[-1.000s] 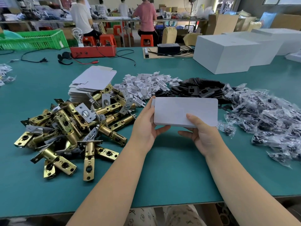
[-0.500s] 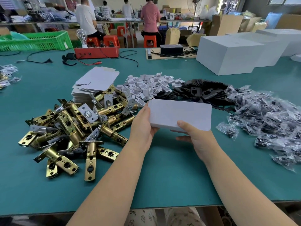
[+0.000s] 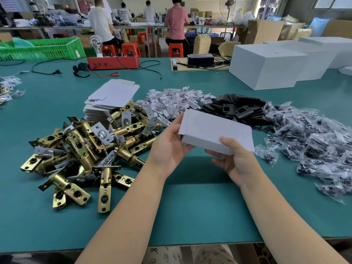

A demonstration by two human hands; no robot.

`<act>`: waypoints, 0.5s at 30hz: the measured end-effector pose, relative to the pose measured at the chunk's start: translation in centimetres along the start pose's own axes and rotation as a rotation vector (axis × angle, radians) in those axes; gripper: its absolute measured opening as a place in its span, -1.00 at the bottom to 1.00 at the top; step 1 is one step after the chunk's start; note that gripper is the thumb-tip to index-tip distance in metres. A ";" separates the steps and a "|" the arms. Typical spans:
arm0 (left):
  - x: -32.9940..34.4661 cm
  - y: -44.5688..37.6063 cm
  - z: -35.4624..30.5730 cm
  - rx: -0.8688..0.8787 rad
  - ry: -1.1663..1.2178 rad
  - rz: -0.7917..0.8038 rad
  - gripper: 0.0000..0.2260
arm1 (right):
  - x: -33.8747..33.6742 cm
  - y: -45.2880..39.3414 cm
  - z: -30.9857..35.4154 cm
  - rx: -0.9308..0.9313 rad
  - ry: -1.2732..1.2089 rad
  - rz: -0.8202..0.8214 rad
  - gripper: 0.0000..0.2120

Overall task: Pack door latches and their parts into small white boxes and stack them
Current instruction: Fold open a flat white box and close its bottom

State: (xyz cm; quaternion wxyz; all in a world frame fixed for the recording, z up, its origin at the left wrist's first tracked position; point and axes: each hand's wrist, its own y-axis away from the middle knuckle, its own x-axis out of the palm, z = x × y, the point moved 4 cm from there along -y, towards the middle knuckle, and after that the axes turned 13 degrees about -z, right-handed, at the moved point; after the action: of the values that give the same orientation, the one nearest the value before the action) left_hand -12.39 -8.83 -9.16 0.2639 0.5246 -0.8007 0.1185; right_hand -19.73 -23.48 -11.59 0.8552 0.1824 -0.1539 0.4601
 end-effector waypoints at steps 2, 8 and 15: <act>-0.5 -0.2 -0.1 0.071 -0.044 -0.077 -0.67 | 0.4 0.3 -0.4 0.005 0.044 0.045 -0.46; -1.2 -0.5 -0.5 0.145 -0.151 -0.205 -0.78 | 0.8 0.5 -0.8 -0.005 0.049 0.128 -0.50; -1.2 -0.6 -0.4 0.160 -0.228 -0.176 -0.76 | 0.6 0.4 -1.1 -0.049 0.068 0.099 -0.47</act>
State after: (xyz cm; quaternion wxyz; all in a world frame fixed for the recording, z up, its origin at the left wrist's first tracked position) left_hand -11.38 -7.92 -9.52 0.1380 0.6220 -0.7645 0.0983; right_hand -19.64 -22.35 -12.24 0.8405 0.1379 -0.1447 0.5036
